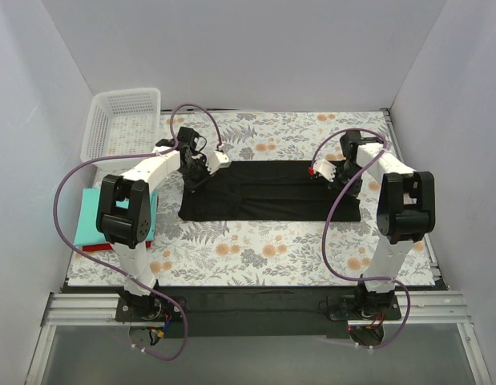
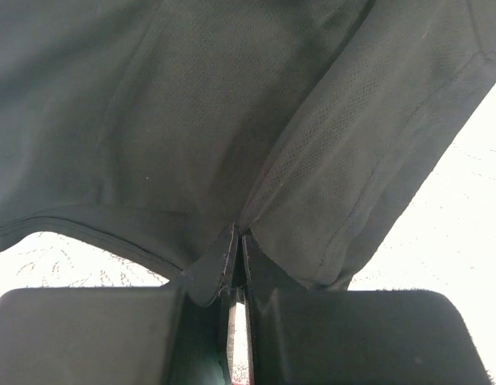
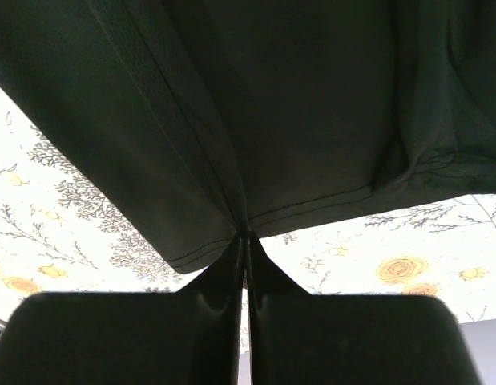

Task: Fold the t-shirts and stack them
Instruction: Fold the tshirt

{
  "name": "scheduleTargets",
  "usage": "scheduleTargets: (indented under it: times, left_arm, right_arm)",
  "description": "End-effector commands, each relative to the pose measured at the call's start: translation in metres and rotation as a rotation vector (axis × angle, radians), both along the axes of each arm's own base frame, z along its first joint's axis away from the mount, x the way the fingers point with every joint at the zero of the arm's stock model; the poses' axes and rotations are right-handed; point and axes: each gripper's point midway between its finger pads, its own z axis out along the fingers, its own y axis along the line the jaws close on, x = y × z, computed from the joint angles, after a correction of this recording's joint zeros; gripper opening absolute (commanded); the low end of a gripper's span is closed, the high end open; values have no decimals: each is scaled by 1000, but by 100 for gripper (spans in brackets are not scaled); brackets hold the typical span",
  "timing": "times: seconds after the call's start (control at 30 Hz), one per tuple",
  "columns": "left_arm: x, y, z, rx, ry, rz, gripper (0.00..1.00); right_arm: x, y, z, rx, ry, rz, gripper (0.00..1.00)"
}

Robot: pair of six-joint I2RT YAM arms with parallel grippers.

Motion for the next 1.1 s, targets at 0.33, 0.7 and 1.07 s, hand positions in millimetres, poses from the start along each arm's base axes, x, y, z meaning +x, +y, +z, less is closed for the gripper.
scheduleTargets:
  times: [0.33,0.7,1.07]
  left_arm:
    - [18,3,11,-13,-54,21,0]
    - [27,3,8,-33,-46,97,16]
    - [-18,2,65,-383,180,557,36]
  right_arm:
    - [20,-4,2,-20,-12,21,1]
    - [30,-3,2,-25,-20,-31,17]
    - [18,18,44,109,-76,-256,30]
